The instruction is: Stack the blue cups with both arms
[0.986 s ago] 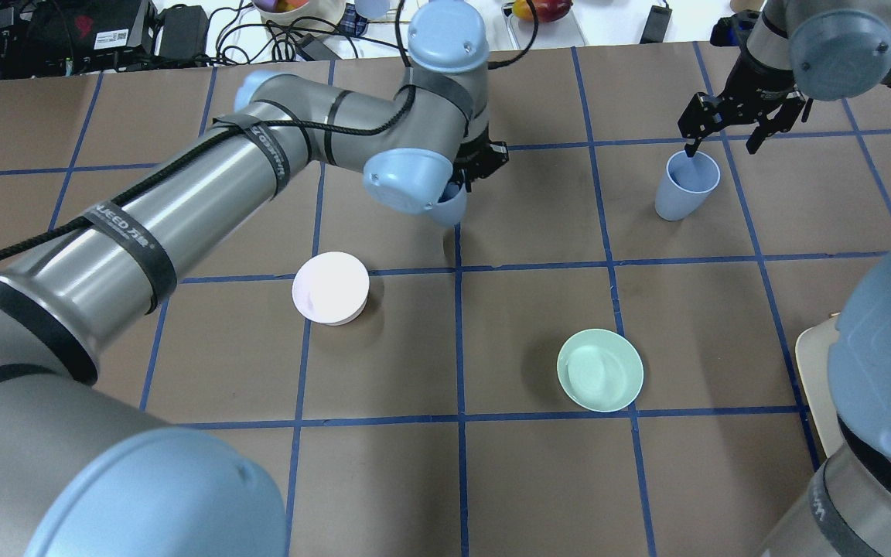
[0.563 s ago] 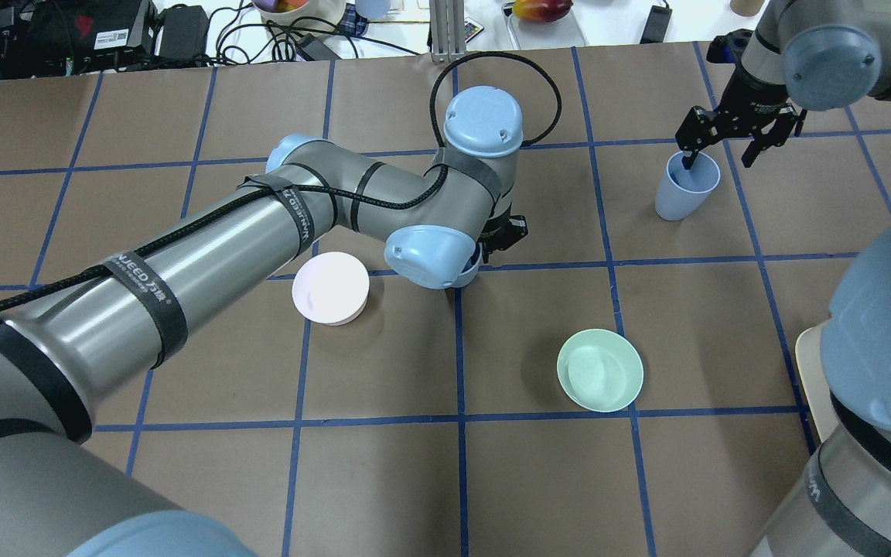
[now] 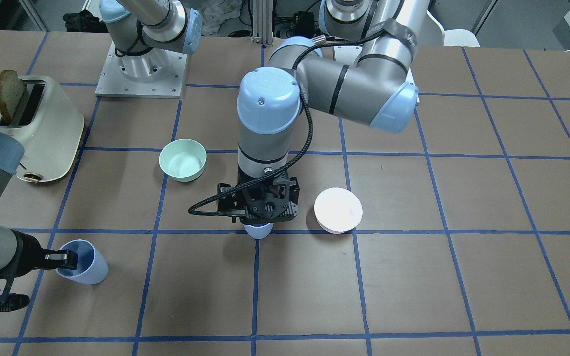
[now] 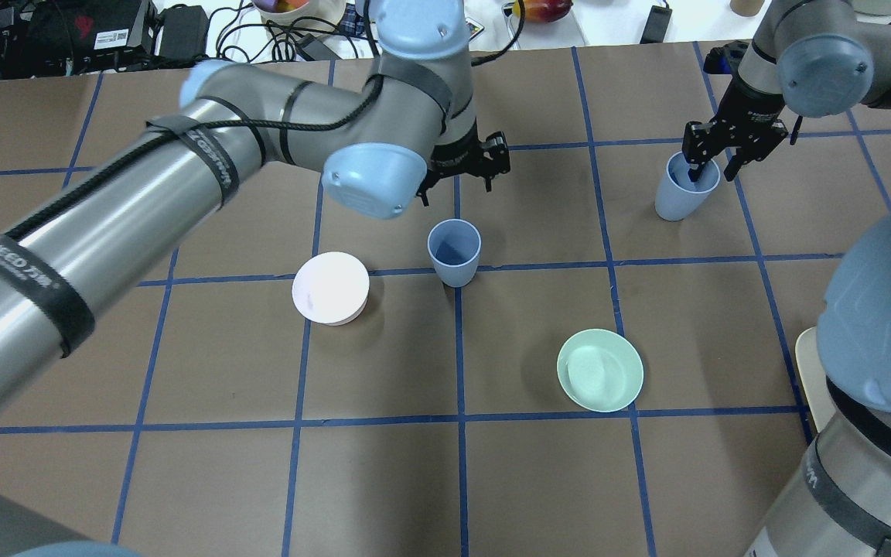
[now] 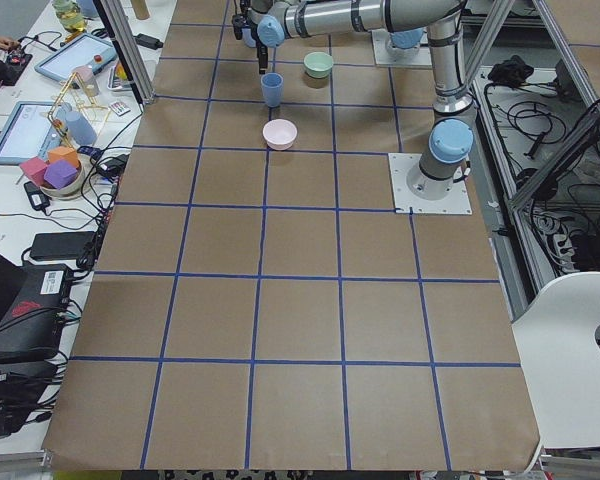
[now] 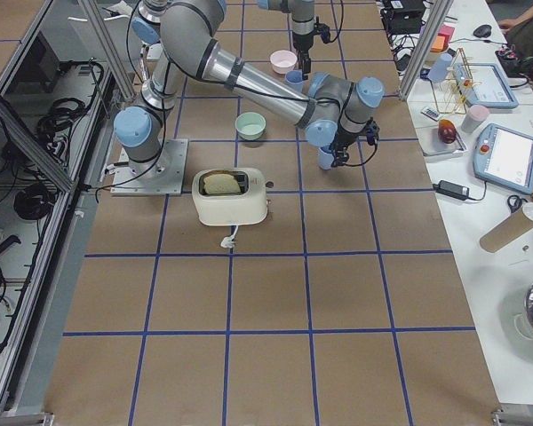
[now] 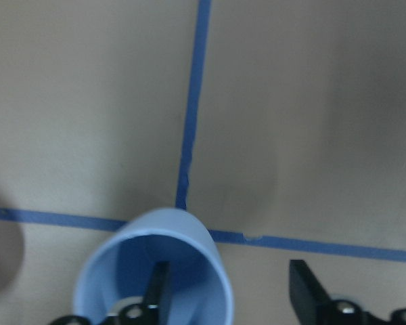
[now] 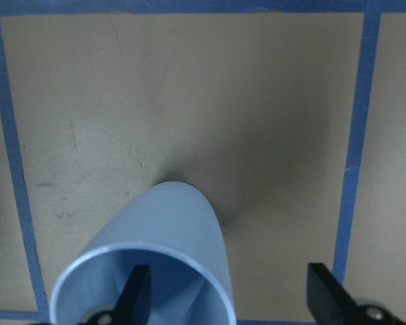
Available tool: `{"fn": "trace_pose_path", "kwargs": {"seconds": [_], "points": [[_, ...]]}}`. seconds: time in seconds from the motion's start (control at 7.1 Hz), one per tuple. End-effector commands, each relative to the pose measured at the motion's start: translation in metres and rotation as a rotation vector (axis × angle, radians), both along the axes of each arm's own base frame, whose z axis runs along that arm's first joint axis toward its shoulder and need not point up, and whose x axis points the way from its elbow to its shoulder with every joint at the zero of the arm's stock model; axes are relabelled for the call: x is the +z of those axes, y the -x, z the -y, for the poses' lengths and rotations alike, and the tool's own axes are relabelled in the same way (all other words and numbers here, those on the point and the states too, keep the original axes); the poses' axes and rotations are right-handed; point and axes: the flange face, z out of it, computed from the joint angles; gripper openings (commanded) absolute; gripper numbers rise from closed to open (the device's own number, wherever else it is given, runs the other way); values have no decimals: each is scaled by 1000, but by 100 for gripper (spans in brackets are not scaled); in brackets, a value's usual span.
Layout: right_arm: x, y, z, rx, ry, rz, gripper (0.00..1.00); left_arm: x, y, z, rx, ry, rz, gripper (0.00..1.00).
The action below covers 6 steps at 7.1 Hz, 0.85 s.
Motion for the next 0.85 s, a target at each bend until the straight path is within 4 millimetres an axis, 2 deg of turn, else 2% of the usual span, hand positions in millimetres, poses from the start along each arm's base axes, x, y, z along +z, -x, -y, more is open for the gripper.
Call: {"fn": "trace_pose_path", "kwargs": {"seconds": [0.0,0.14,0.28,0.42,0.56,0.7], "points": [[1,0,-2,0,-20,10,0,106,-83,-20,-119,-47,41,100],[8,-1,-2,-2,-24,10,0,137,-124,-36,-178,-55,46,100],[26,-6,-4,-7,-20,11,0,153,-149,-64,-167,-89,51,100],[61,-22,-13,-1,-14,20,0,148,-158,-93,-197,-102,49,100],[92,-57,-24,-31,-15,63,0,132,-187,-95,-206,-86,53,100],[113,-110,-39,-78,-24,59,0,138,-217,-88,-194,-49,111,100]]}}
